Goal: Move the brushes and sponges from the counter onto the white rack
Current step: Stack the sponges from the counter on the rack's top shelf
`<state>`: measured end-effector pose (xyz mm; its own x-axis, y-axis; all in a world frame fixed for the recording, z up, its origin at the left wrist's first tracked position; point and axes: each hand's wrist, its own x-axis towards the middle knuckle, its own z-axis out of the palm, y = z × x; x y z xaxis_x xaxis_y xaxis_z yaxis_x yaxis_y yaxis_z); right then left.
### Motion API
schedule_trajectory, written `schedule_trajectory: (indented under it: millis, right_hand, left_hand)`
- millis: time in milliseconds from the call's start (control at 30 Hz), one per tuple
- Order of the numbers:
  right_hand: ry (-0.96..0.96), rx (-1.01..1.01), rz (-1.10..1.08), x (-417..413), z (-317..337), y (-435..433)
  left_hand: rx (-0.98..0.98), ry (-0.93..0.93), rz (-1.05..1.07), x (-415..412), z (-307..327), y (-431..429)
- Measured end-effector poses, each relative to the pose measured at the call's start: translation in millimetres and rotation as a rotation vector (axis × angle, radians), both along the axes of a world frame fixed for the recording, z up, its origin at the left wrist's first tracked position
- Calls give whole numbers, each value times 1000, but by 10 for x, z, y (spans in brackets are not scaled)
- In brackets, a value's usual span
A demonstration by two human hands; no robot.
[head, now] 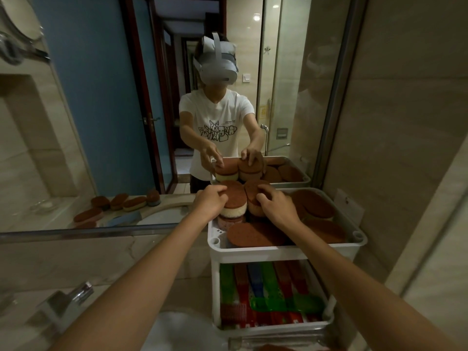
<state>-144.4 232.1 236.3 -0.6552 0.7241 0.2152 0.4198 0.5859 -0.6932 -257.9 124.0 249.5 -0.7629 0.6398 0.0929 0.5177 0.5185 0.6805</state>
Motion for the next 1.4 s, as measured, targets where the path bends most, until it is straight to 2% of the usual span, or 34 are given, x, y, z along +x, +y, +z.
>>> schedule_trajectory:
  millis: [167, 367, 600, 700, 800, 933, 1000, 1067, 1167, 1267, 1400]
  right_hand:
    - [-35, -7, 32, -14, -38, 25]
    - [46, 80, -27, 144, 55, -105]
    - [323, 135, -120, 734, 24, -574]
    - [390, 139, -158, 1101, -400, -836]
    - [370, 101, -218, 1427, -1034, -997]
    - [80, -43, -256, 1767, -1866, -1060]
    - [-176, -112, -139, 1838, -2192, -1032]
    - [-426, -144, 24, 1858, -2412, -999]
    - [-671, -164, 145, 1845, -2560, -948]
    - [-716, -95, 135, 1847, -2601, -901]
    - [-559, -47, 166, 1918, -2612, -860]
  left_hand:
    - [-45, 56, -49, 16, -28, -6]
    - [19, 139, 8, 220, 71, -42]
    - [238, 295, 0, 867, 72, -288]
    - [276, 261, -70, 1251, -325, -461]
    - [317, 235, -150, 1610, -789, -624]
    - [379, 254, -185, 1879, -1255, -714]
    - [263, 187, -212, 1895, -1487, -703]
    - [36, 90, -248, 1881, -1757, -679]
    - [-290, -50, -280, 1879, -2114, -679]
    - [-470, -89, -340, 1869, -2361, -661]
    - [-583, -14, -521, 1882, -2505, -571]
